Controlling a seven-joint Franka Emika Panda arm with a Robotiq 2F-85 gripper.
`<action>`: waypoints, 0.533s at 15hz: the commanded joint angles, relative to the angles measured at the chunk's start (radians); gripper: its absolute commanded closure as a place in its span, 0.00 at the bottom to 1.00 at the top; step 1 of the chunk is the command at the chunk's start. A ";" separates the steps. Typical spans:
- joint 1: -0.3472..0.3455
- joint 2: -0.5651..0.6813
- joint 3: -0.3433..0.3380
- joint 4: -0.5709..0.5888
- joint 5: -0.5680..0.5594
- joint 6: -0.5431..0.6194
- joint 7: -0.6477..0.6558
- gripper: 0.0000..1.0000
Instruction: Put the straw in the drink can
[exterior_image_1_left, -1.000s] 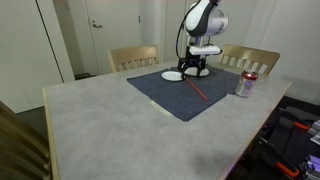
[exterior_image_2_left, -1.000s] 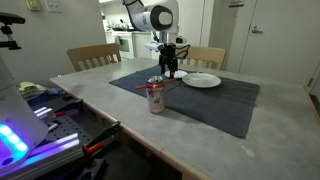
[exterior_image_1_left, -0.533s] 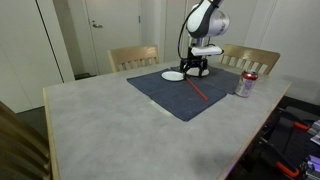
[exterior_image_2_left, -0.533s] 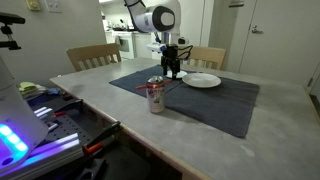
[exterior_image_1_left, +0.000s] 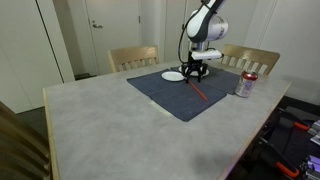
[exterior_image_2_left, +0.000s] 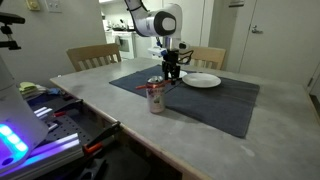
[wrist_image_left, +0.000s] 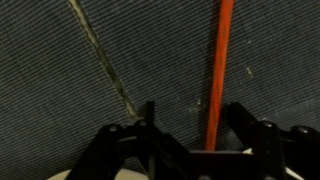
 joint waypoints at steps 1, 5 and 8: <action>-0.017 0.018 0.018 0.023 0.011 -0.005 -0.023 0.21; -0.009 0.014 0.014 0.021 0.004 -0.004 -0.015 0.22; 0.001 0.013 0.008 0.024 -0.003 -0.007 -0.003 0.33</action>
